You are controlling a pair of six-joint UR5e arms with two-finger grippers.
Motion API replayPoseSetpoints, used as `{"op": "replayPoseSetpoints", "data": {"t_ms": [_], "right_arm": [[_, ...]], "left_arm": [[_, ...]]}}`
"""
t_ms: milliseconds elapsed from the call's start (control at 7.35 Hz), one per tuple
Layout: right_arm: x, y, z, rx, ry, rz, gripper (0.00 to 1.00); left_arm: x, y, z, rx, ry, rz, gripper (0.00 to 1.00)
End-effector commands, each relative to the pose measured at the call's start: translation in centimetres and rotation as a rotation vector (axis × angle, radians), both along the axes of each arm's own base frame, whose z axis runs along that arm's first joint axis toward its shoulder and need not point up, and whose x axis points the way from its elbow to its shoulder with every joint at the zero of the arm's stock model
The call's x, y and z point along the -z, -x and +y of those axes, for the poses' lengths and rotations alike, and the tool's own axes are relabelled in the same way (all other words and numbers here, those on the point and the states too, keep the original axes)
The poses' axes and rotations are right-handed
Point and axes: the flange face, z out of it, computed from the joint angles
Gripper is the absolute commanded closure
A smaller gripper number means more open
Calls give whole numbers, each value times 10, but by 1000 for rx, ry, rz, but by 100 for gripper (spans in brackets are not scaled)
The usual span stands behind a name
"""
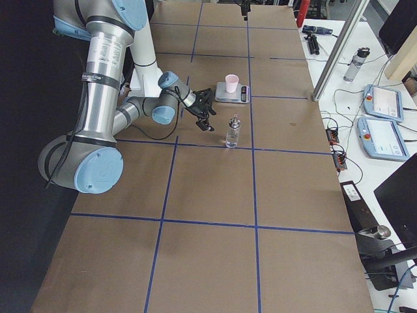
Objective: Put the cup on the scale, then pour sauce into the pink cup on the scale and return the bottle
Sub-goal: 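Lower the right gripper to the glass dispenser bottle and grasp it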
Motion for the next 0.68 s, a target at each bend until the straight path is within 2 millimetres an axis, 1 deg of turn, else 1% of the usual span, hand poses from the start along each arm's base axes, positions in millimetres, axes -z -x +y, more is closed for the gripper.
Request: {"op": "replayPoseSetpoints", "data": {"t_ms": [0, 272, 544], "right_arm": [[-23, 23, -14, -44, -131, 34, 0], [-70, 42, -14, -78, -200, 43, 0], [-68, 47, -17, -97, -228, 46, 0]], "left_arm": [[-4, 5, -2, 3, -3, -9, 1], [-7, 15, -8, 5, -13, -20, 1], [-9, 15, -10, 5, -9, -22, 1]]}}
